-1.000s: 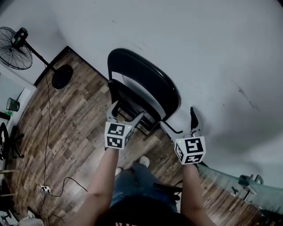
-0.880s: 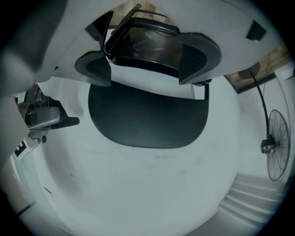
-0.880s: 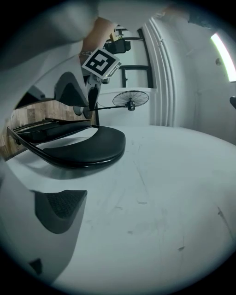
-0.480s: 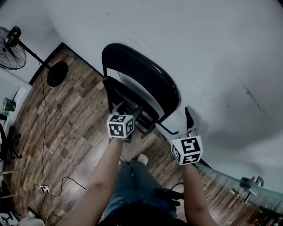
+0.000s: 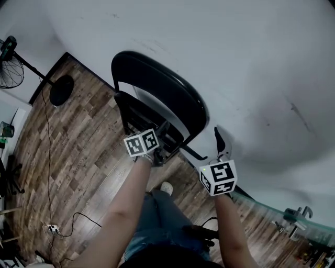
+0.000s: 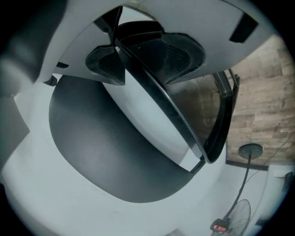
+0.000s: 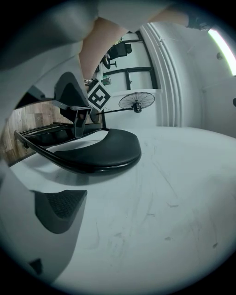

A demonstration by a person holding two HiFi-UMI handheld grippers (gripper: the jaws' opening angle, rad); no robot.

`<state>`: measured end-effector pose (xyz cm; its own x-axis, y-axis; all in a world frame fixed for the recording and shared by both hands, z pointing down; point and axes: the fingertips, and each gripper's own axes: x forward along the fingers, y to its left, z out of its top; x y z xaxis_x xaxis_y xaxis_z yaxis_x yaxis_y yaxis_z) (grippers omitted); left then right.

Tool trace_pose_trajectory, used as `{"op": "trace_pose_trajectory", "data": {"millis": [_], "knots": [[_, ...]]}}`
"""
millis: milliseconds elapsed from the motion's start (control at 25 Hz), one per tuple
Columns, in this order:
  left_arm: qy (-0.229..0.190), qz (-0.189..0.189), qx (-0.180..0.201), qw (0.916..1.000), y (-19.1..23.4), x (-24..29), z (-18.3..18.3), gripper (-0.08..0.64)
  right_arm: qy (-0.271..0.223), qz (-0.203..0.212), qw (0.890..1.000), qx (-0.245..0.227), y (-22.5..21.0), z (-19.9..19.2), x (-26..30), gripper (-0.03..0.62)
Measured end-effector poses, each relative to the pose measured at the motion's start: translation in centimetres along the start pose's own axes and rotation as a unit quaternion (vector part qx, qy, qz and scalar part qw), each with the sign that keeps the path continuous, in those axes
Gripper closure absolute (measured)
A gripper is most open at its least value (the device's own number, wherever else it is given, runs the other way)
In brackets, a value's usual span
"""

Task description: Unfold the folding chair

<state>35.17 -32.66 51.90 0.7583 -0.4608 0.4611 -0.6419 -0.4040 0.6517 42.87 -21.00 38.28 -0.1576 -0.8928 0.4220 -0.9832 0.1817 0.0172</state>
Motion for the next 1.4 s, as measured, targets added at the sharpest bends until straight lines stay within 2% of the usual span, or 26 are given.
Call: {"op": "trace_pose_trajectory", "data": {"millis": [80,160,280,480,640,800,1000,1120,1400], "knots": [[-0.008,0.008,-0.020,0.9997,0.0,0.5,0.2,0.377,-0.002,-0.001,1.000,0.004,-0.1,-0.1,0.5,0.026],[-0.015,0.009,-0.039,0.9991,0.1,0.7,0.3,0.387,-0.005,-0.002,1.000,0.008,-0.4,0.0,1.0,0.028],[-0.020,-0.010,-0.076,0.9969,0.1,0.7,0.1,0.425,-0.011,-0.002,1.000,0.008,-0.7,0.4,1.8,0.034],[-0.004,-0.013,-0.087,0.9961,0.1,0.7,0.1,0.431,-0.019,0.004,1.000,0.007,-1.3,2.0,3.2,0.071],[-0.004,-0.022,-0.100,0.9948,0.3,0.4,-0.1,0.445,-0.029,0.011,0.999,0.005,-1.3,3.6,4.0,0.134],[-0.001,-0.030,-0.102,0.9944,0.4,0.0,-0.3,0.446,-0.020,-0.003,1.000,0.002,-2.0,4.0,4.3,0.201],[-0.006,-0.028,-0.104,0.9942,0.6,-1.0,-0.4,0.446,-0.020,-0.004,0.999,0.025,-2.2,4.3,4.0,0.250],[-0.008,-0.029,-0.106,0.9939,0.8,-1.4,-0.5,0.446,-0.017,-0.009,1.000,0.013,-1.9,4.3,3.7,0.309],[-0.010,-0.032,-0.111,0.9933,1.0,-3.0,-1.0,0.445,-0.025,-0.014,1.000,-0.012,-0.6,5.3,3.0,0.337]]}}
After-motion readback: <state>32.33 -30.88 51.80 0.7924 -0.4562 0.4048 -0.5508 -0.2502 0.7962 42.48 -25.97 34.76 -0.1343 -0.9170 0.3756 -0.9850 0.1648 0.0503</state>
